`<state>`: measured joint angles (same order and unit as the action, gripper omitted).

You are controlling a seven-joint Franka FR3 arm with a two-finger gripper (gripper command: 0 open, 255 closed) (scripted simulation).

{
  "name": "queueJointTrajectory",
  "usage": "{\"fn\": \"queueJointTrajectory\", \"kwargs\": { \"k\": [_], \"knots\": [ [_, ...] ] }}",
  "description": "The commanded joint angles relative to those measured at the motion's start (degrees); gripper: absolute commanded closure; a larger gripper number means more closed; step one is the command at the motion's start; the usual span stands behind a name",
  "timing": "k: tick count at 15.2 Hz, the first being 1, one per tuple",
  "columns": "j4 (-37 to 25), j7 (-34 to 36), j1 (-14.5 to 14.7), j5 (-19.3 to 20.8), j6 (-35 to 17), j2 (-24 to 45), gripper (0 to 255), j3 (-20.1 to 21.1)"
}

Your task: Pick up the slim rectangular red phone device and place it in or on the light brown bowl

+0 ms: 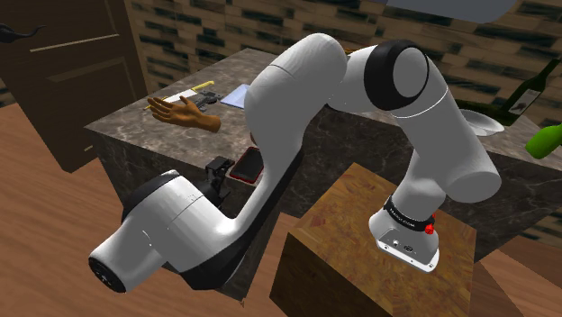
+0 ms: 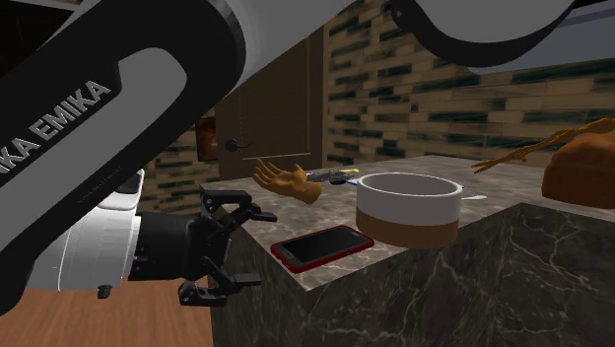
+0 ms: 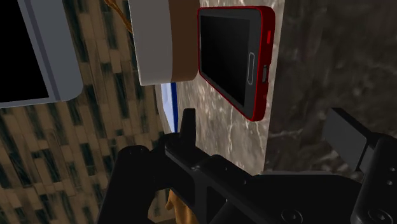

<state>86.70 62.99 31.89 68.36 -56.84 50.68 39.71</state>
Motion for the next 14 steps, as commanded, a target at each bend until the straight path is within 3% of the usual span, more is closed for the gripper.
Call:
{"fn": "queueJointTrajectory", "kwargs": {
  "k": [1,4,5,14],
  "knots": [
    [0.2,0.1,-0.1,0.0,-0.1,-0.1,0,0.0],
    [0.1,0.0,-0.1,0.0,-0.1,-0.1,0,0.0],
    [0.1,0.0,-0.1,0.0,-0.1,-0.1,255,0.0],
    [0.1,0.0,0.0,-0.1,-0.1,-0.1,255,-0.1]
  ]
}}
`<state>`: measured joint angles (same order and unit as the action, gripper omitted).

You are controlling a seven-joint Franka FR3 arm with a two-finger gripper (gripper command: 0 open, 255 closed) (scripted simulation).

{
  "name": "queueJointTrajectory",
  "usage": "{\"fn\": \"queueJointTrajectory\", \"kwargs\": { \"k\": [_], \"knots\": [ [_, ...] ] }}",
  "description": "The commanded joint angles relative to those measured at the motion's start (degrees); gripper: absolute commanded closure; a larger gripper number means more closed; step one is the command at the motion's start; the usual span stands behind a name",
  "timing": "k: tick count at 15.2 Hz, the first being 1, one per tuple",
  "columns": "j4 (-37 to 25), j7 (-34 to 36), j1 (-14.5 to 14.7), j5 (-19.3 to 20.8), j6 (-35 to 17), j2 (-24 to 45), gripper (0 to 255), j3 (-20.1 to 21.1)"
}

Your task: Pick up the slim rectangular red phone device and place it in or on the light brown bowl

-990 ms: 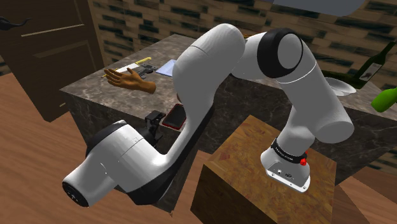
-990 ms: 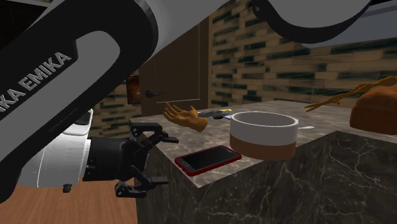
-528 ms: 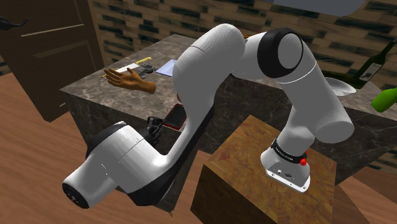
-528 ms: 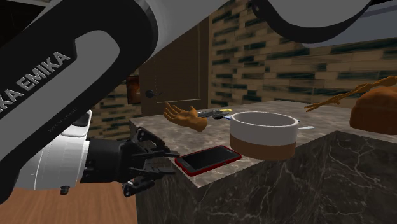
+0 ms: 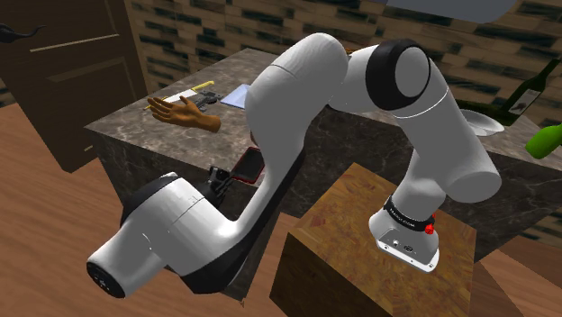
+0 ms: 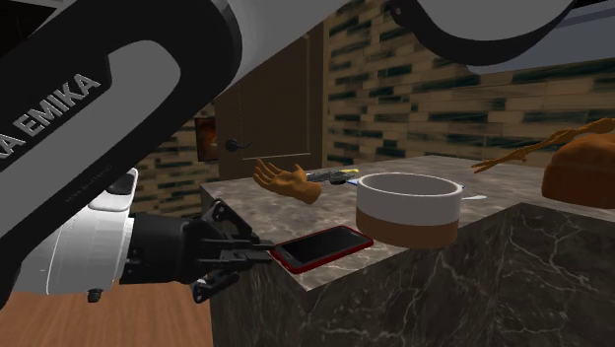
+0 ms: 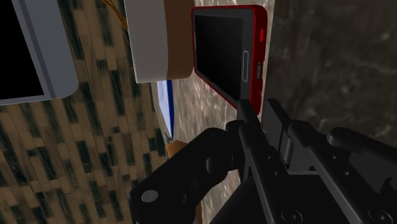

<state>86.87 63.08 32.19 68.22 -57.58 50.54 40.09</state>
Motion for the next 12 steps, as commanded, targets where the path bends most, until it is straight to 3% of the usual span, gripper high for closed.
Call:
{"fn": "queueJointTrajectory", "kwargs": {
  "k": [1,12],
  "knots": [
    [0.1,-0.4,-0.4,-0.1,0.8,-0.5,255,-0.3],
    [0.6,-4.5,-1.1,-0.9,3.3,-6.0,255,1.0]
  ]
}}
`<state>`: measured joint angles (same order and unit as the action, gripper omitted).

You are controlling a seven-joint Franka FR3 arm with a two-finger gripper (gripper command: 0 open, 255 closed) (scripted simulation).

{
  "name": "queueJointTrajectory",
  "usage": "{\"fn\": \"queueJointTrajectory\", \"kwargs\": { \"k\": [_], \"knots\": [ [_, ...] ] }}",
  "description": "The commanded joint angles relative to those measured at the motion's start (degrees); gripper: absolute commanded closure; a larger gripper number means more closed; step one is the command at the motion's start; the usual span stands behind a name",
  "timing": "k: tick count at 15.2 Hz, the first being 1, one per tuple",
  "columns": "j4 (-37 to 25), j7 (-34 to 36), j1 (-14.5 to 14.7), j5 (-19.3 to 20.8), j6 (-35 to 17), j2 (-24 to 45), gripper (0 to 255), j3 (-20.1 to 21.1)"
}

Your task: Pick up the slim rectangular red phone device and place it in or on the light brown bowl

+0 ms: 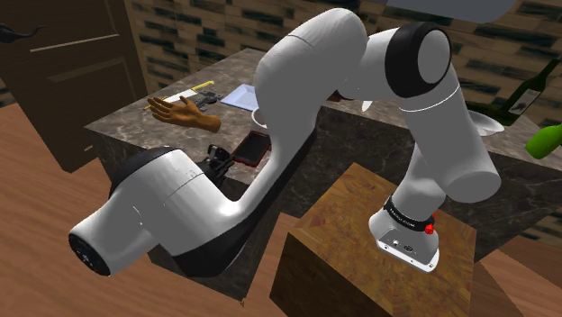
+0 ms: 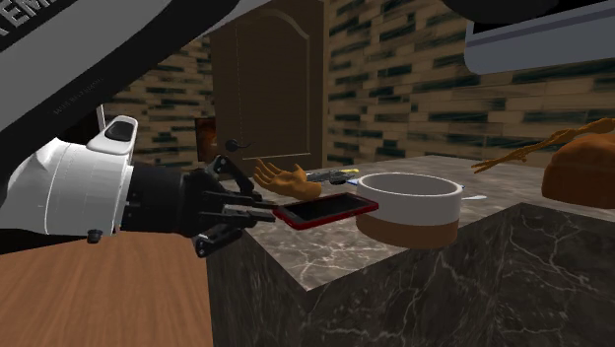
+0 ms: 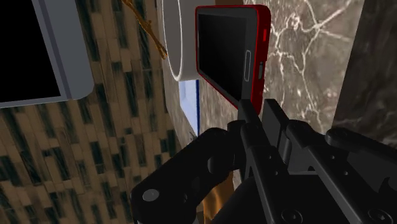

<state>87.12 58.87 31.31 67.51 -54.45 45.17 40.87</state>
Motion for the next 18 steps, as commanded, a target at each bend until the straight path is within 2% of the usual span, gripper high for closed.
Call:
{"fn": "queueJointTrajectory", "kwargs": {
  "k": [1,18],
  "knots": [
    [0.3,-0.7,-0.3,-0.2,0.4,-1.1,255,0.3],
    [-1.9,-8.5,-0.6,0.4,4.7,-7.8,255,1.9]
  ]
}}
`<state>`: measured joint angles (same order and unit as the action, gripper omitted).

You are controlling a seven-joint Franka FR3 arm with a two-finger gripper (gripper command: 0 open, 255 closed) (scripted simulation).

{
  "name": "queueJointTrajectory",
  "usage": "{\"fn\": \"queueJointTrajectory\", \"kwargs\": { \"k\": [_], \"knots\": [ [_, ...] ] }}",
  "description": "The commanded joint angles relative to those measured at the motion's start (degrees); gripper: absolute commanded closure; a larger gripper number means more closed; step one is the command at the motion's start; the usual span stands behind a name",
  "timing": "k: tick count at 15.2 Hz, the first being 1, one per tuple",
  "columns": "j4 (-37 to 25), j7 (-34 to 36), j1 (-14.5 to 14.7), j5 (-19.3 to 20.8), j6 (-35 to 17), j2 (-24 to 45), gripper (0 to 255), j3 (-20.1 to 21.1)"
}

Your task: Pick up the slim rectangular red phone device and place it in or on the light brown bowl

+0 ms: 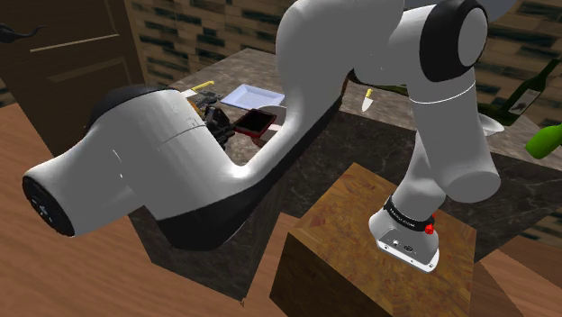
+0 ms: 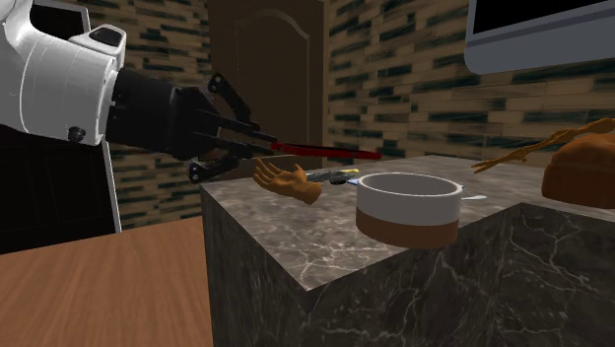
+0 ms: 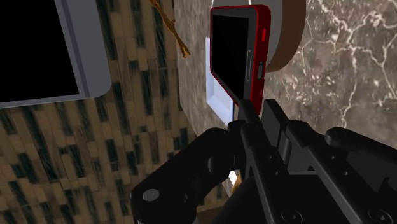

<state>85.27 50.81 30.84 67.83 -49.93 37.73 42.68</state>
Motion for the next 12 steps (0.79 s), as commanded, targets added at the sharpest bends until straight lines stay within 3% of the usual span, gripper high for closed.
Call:
{"fn": "queueJointTrajectory", "kwargs": {
  "k": [1,12],
  "knots": [
    [2.7,-0.3,-2.1,-0.5,-1.3,-2.2,255,0.4],
    [26.5,-3.6,-21.4,-2.2,-19.0,-20.6,255,1.2]
  ]
}}
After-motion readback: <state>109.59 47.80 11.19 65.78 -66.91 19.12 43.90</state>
